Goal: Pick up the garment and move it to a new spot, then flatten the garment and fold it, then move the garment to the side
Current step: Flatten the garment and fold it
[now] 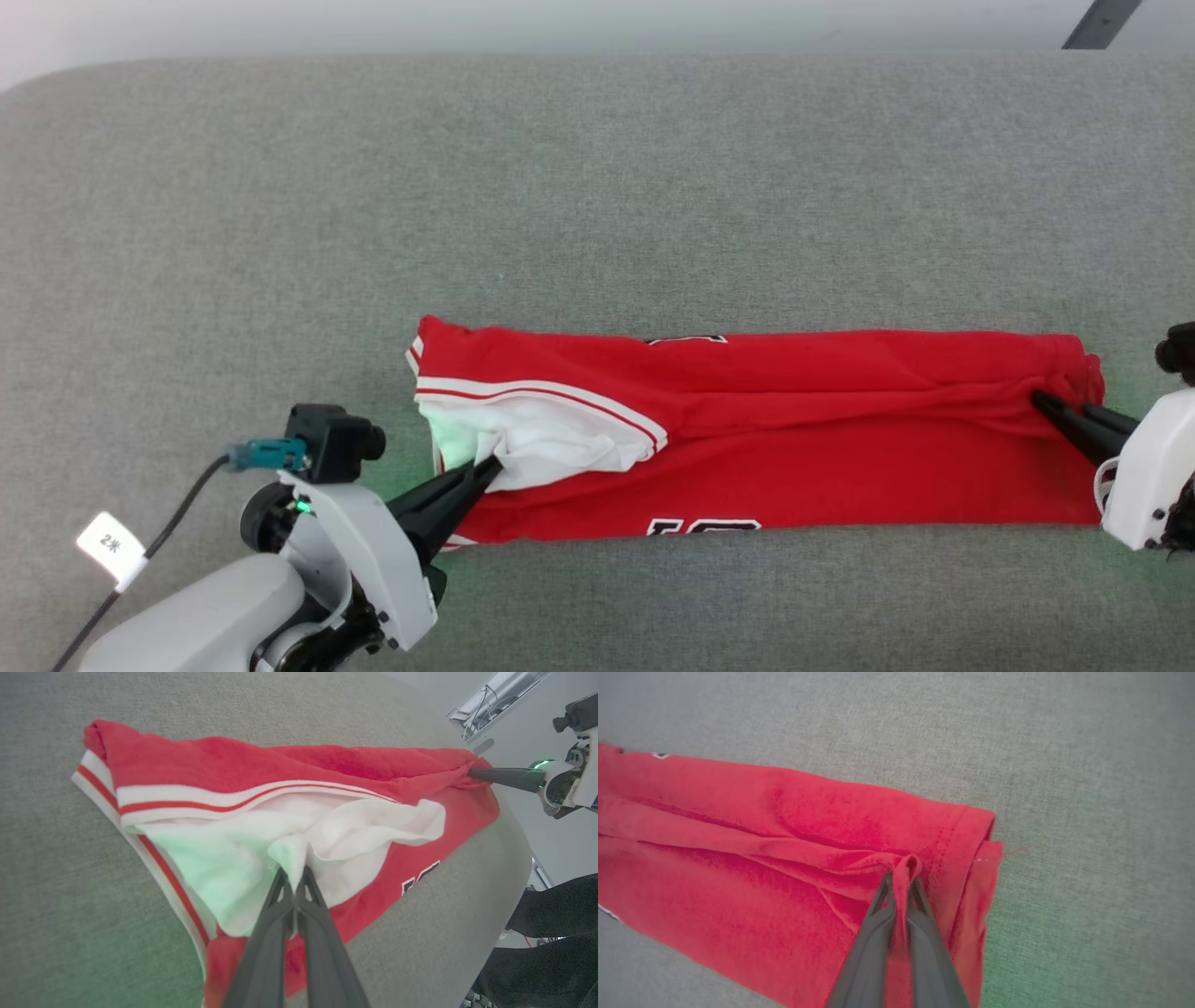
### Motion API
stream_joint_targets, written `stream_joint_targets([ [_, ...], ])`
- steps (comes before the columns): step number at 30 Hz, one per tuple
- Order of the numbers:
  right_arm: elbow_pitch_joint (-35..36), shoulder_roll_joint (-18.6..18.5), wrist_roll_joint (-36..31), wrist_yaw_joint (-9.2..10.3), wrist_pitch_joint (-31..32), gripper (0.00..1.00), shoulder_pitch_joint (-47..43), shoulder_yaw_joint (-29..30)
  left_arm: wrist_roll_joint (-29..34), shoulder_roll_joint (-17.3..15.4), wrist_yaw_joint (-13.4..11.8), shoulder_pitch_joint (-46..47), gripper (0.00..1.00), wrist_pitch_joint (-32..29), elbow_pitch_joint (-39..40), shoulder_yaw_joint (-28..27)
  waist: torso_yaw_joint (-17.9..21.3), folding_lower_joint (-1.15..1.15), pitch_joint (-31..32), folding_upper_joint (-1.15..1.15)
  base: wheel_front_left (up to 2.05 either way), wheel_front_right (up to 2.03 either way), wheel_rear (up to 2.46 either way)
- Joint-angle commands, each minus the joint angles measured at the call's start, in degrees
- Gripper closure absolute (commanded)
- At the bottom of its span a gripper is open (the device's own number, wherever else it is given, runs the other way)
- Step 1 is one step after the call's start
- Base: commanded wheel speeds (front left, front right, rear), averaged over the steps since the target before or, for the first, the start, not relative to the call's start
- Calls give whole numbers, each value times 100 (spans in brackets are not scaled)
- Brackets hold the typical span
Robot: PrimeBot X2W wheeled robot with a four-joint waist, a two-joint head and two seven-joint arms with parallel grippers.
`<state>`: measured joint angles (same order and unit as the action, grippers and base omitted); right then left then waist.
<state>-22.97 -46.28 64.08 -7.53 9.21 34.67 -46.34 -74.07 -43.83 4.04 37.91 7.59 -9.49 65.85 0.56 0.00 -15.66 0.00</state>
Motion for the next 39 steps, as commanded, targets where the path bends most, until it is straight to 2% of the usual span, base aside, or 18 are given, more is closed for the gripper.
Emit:
stream_joint_targets([
  [1, -37, 16, 81, 9, -33, 0, -70, 139, 70, 58, 35, -85, 27, 172, -98, -44, 38, 0, 9, 0, 0, 0, 0],
  [2, -39, 19, 156, 9, -23, 0, -103, 203, 94, 94, 32, -111, 0, 263, -137, -60, 38, 0, 23, 0, 0, 0, 0],
  [7, -13, -136, 409, 9, 60, 0, -246, 544, 123, 212, -32, -362, 0, 630, -105, -263, -40, 0, 116, 0, 0, 0, 0],
  [12, -210, -222, 550, 8, 279, 0, -454, 808, 438, 457, -199, -712, 0, 757, 17, -854, -275, 0, 136, 0, 0, 0, 0],
  [17, -495, -159, 583, 8, 663, 0, -619, 828, 1401, 1032, -341, -1338, 0, 749, -136, -1846, -597, 0, 154, 0, 0, 0, 0],
  [20, -683, -30, 573, 8, 830, 0, -629, 831, 1956, 1444, -263, -1686, 0, 750, -335, -2394, -753, 0, 175, 0, 0, 0, 0],
  [21, -683, -30, 573, 8, 830, 0, -629, 831, 1956, 1444, -263, -1686, 0, 750, -335, -2394, -753, 0, 175, 0, 0, 0, 0],
  [25, -836, 168, 513, 6, 1006, 0, -613, 809, 2861, 1935, -198, -2100, 0, 751, -500, -3115, -877, 0, 195, 0, 0, 0, 0],
  [26, -860, 212, 486, 3, 1025, 13, -606, 813, 3156, 2036, -230, -2162, 0, 751, -474, -3342, -892, 0, 197, 0, 0, 0, 0],
  [27, -881, 254, 469, 3, 1047, 47, -597, 823, 3539, 2128, -291, -2211, 0, 752, -398, -3578, -903, 0, 197, 0, 0, 0, 0],
  [28, -901, 294, 469, 1, 1061, 60, -592, 833, 3952, 2204, -381, -2283, 0, 752, -306, -3783, -906, 0, 195, 0, 0, 0, 0],
  [29, -914, 334, 464, -5, 1074, 69, -587, 843, 4346, 2272, -458, -2406, 0, 752, -259, -3942, -902, 0, 195, 0, 0, 0, 0],
  [33, -901, 493, 472, -20, 1139, 96, -532, 888, 5451, 2577, -613, -2741, 0, 752, 87, -4584, -813, 0, 220, 0, 0, 0, 0],
  [34, -901, 501, 480, -20, 1126, 100, -510, 919, 5627, 2629, -593, -2826, 0, 752, 136, -4725, -778, 0, 227, 0, 0, 0, 0],
  [39, -940, 400, 426, 7, 926, 100, -408, 1148, 6257, 2895, -459, -3119, 0, 752, 454, -5339, -540, 0, 242, 0, 0, 0, 0],
])
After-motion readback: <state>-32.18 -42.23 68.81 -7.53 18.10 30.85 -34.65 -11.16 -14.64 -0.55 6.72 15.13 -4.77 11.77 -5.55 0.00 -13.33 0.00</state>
